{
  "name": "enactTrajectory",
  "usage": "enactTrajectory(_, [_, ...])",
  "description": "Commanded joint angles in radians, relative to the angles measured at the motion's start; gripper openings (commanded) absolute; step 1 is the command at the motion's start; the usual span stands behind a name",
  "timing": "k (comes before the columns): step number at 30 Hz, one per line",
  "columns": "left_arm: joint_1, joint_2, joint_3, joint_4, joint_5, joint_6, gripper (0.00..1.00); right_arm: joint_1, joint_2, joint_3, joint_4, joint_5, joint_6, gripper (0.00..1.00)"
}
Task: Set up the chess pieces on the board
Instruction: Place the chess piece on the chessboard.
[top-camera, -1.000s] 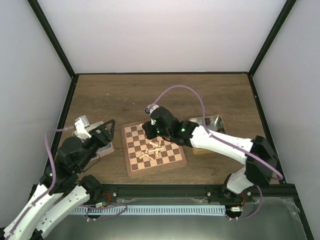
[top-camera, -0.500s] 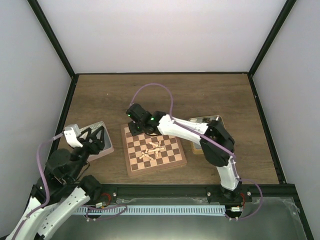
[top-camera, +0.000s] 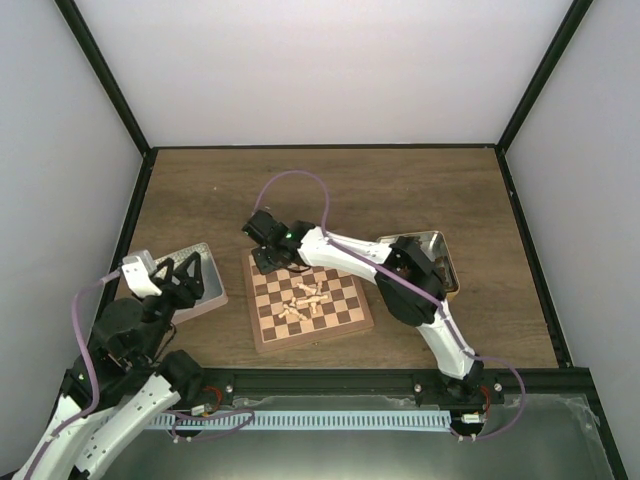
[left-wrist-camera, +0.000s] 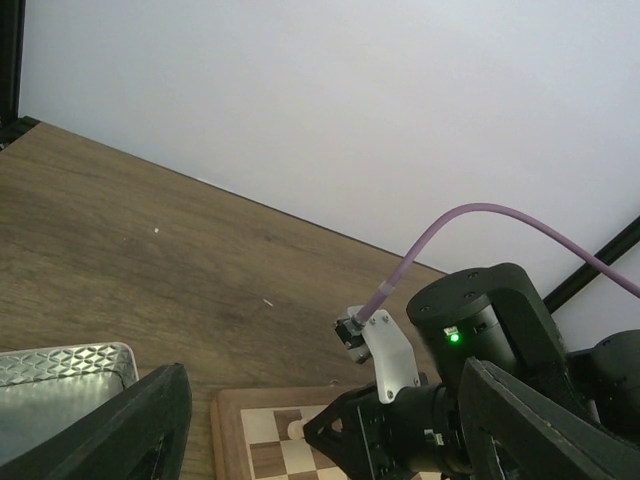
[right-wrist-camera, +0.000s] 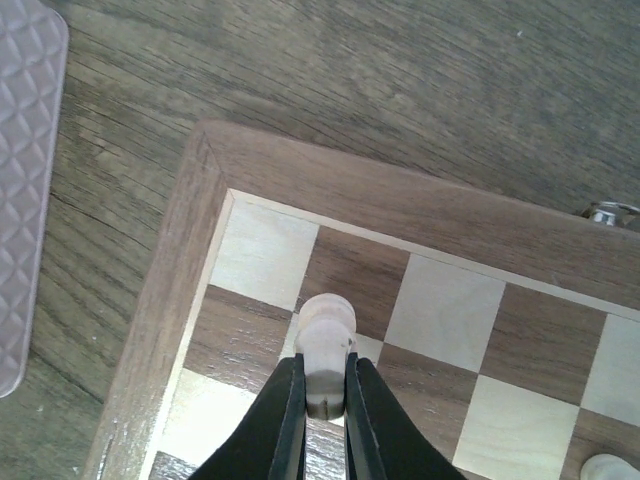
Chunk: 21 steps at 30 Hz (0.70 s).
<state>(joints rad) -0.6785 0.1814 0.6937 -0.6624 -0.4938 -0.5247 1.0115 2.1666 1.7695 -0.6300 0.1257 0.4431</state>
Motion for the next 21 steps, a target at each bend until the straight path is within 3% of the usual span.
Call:
enactTrajectory(1, [0.004, -0.011, -0.002, -0.006, -0.017, -0.006, 0.75, 0.005, 0.019, 0.051, -0.031, 0.032, -0.009, 0.01])
enactTrajectory(17, [0.004, -0.079, -0.009, -0.011, -0.042, -0.019, 0.75, 0.006, 0.078, 0.126, -0.060, 0.055, -0.026, 0.08])
enactTrajectory(21, [0.004, -0.081, -0.009, -0.012, -0.045, -0.021, 0.75, 0.005, 0.081, 0.139, -0.074, 0.052, -0.024, 0.17])
